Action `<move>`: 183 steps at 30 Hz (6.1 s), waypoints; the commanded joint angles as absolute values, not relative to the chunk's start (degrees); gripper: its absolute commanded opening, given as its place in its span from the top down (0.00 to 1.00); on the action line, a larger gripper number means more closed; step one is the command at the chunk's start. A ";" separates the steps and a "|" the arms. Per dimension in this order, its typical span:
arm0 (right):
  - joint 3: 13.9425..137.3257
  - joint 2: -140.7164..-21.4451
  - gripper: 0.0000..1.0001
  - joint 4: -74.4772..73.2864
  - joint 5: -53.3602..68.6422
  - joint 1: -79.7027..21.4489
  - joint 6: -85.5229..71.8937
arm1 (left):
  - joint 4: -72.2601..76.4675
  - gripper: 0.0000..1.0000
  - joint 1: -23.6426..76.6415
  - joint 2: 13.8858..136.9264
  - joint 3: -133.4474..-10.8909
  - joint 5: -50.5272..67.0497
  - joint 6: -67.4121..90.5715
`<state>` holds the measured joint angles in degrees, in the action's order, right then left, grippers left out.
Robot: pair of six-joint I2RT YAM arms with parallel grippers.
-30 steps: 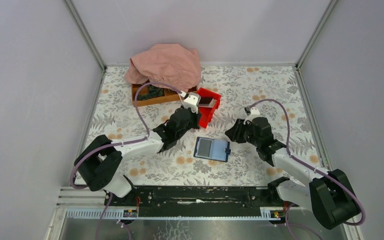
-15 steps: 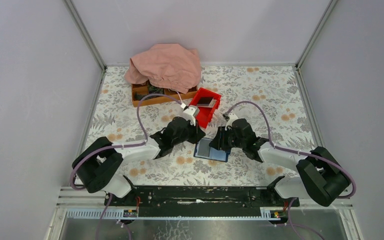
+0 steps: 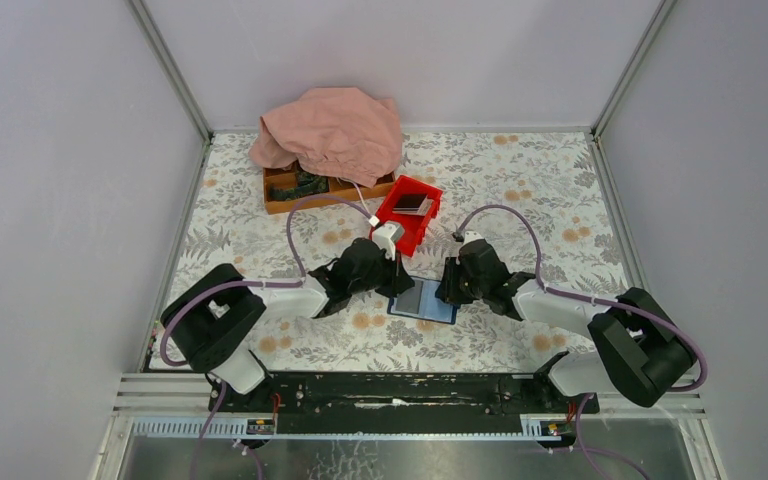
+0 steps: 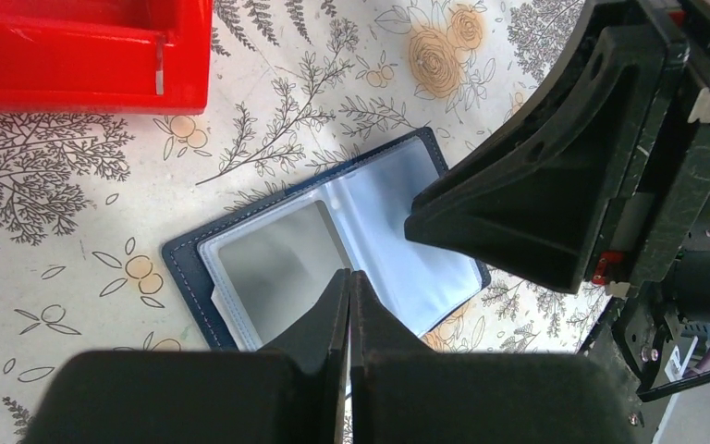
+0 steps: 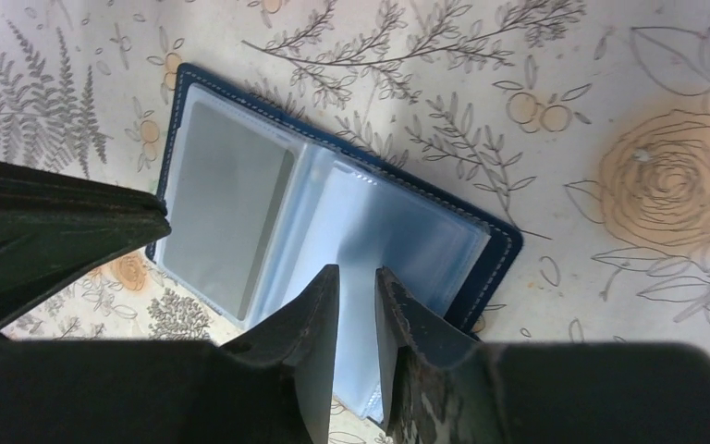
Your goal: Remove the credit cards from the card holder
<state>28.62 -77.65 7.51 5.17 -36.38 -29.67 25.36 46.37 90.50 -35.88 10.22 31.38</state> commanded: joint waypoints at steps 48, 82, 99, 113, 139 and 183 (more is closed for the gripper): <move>28.92 -80.55 0.73 6.11 -1.03 -36.55 -28.04 | 26.10 0.32 43.41 91.33 -33.13 13.61 36.34; 29.09 -82.00 0.73 6.59 -0.97 -36.59 -27.86 | 33.70 0.38 43.52 94.65 -33.61 21.39 40.88; 28.78 -80.85 0.73 6.22 -1.44 -36.47 -28.06 | 38.80 0.25 43.51 95.07 -33.81 25.09 43.73; 28.69 -80.07 0.73 5.27 -2.09 -36.00 -28.47 | 46.44 0.19 43.51 99.27 -33.13 28.26 47.77; 26.30 -56.57 0.66 2.74 1.46 -33.40 -27.00 | 49.30 0.32 42.45 99.47 -31.45 27.95 47.94; 20.79 -78.08 0.59 26.07 16.32 -33.40 -32.87 | 41.04 1.00 42.52 104.88 -29.70 21.43 41.77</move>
<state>21.41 -77.10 22.15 13.65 -33.58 -32.01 43.03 42.96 102.06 -29.58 22.65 42.96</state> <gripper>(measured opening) 0.414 0.010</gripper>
